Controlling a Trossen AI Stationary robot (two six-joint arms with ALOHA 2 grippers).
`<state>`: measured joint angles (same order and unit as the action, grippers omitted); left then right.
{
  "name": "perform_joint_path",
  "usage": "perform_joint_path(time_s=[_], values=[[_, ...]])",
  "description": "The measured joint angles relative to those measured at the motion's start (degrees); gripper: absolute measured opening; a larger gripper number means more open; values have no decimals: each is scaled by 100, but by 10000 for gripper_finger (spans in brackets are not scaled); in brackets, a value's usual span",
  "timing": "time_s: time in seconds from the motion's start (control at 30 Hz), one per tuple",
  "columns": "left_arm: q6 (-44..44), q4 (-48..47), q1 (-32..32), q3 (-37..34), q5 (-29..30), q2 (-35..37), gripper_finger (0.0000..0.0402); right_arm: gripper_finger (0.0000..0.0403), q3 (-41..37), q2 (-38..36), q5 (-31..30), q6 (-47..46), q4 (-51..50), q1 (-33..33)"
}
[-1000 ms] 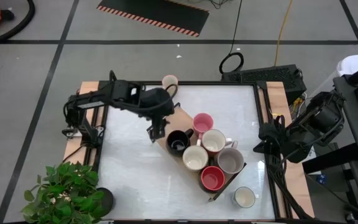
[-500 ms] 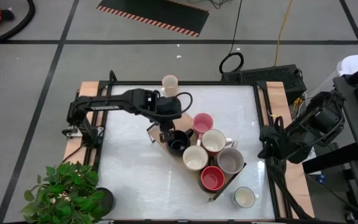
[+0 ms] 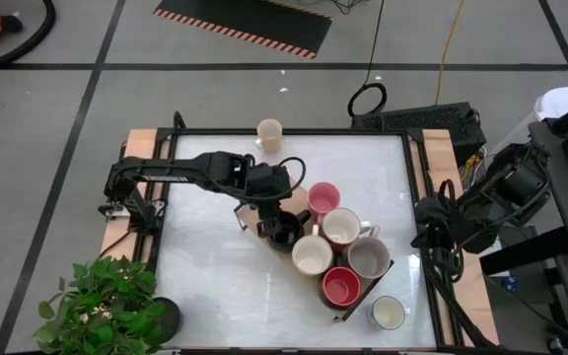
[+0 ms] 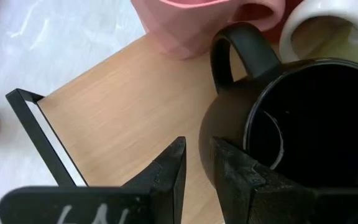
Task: Place coffee mugs
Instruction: Put the black mug on the shelf
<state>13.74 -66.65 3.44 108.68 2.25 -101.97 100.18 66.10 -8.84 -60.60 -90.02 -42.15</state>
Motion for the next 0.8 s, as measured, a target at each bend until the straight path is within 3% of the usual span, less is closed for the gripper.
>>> perform_joint_path(time_s=[0.33, 0.5, 0.8], values=[[52, 44, -60, 0, 45, 0, 79, 0, 0, -23, 16, -321, 171, 0], [61, 32, -90, 47, 37, 0, 79, 0, -38, 52, 356, -560, 519, -27], [78, 45, -192, 72, 58, 79, 79, 3, -1505, 60, 649, -1175, 1844, -527]])
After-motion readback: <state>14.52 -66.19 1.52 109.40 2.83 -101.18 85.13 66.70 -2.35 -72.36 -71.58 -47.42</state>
